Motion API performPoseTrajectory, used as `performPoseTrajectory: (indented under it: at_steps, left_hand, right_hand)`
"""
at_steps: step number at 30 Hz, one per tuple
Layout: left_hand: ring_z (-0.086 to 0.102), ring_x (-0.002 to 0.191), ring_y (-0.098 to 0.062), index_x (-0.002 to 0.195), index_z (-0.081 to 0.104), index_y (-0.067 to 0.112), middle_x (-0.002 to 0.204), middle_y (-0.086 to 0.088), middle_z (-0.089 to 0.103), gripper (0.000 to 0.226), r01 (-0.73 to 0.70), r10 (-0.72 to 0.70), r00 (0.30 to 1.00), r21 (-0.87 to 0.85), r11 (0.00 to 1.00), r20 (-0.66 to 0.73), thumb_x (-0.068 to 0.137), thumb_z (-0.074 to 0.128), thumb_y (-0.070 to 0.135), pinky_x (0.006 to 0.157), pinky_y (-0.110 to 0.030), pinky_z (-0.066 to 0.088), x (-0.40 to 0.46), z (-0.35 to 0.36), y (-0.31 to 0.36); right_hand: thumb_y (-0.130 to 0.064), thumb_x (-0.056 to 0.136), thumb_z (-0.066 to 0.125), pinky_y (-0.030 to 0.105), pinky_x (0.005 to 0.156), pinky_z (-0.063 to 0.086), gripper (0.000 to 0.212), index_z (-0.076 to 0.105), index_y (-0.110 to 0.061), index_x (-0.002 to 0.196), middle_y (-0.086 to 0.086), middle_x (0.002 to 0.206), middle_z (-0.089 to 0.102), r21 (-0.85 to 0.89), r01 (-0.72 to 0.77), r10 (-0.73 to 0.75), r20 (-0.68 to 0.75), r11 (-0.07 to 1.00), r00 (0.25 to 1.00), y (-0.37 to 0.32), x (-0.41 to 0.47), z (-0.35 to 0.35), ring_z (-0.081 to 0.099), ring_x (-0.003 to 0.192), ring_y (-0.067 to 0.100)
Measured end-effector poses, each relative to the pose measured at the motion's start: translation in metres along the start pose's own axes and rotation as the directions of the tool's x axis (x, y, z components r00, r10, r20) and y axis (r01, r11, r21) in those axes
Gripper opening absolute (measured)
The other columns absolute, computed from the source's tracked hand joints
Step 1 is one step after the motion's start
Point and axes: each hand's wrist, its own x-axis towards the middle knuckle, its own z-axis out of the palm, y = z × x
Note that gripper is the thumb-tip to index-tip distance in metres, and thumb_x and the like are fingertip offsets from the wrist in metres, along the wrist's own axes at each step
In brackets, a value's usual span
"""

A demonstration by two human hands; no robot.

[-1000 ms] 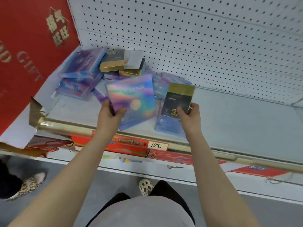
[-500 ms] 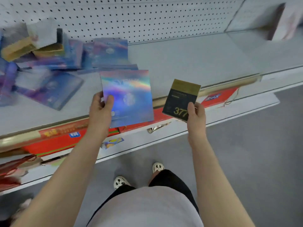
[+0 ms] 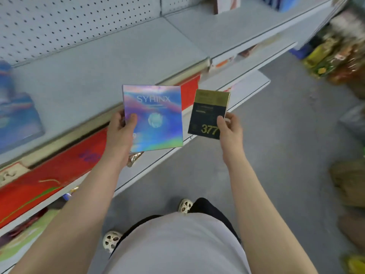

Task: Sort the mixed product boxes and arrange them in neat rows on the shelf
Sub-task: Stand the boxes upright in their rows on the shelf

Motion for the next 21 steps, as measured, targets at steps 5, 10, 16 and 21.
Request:
performPoseTrajectory:
  at_steps: [5, 10, 16, 21]
  left_hand:
    - [0.066, 0.079, -0.005, 0.103, 0.056, 0.023, 0.086, 0.016, 0.070, 0.008, 0.013, -0.012, 0.998, -0.026, 1.000, 0.064, 0.097, 0.056, 0.017, 0.069, -0.025, 0.054, 0.011, 0.118, 0.001]
    - [0.065, 0.077, -0.002, 0.097, 0.057, 0.024, 0.085, 0.017, 0.069, 0.011, -0.031, 0.031, 0.989, -0.006, 1.000, 0.148, 0.098, 0.054, 0.013, 0.067, -0.018, 0.052, 0.034, 0.200, 0.009]
    - [0.063, 0.080, -0.012, 0.092, 0.056, 0.025, 0.085, 0.013, 0.068, 0.007, -0.026, 0.026, 0.987, -0.004, 1.000, 0.160, 0.095, 0.056, 0.020, 0.072, -0.032, 0.051, 0.096, 0.283, 0.010]
    - [0.062, 0.069, 0.000, 0.093, 0.053, 0.026, 0.085, 0.009, 0.065, 0.013, -0.065, 0.069, 0.994, -0.049, 0.997, 0.084, 0.098, 0.052, 0.014, 0.063, -0.017, 0.050, 0.163, 0.365, 0.022]
  right_hand:
    - [-0.024, 0.101, 0.051, 0.023, 0.073, 0.051, 0.016, 0.052, -0.021, 0.116, -0.006, 0.099, 0.067, -0.027, 0.014, -0.017, -0.109, 1.000, 0.994, -0.009, 0.066, -0.081, 0.065, 0.086, 0.007]
    - [-0.030, 0.101, 0.050, 0.029, 0.081, 0.055, 0.018, 0.050, -0.025, 0.118, -0.009, 0.101, 0.066, -0.006, -0.022, 0.020, -0.172, 1.000, 0.985, -0.009, 0.123, -0.122, 0.067, 0.090, 0.008]
    - [-0.030, 0.098, 0.053, 0.038, 0.082, 0.055, 0.017, 0.052, -0.025, 0.115, -0.001, 0.103, 0.067, -0.019, 0.002, -0.006, -0.214, 1.000, 0.977, -0.018, 0.213, -0.155, 0.067, 0.096, 0.020]
    - [-0.030, 0.096, 0.054, 0.047, 0.090, 0.053, 0.014, 0.053, -0.027, 0.110, 0.003, 0.101, 0.069, -0.032, 0.022, -0.029, -0.219, 0.999, 0.975, -0.049, 0.313, -0.171, 0.067, 0.097, 0.026]
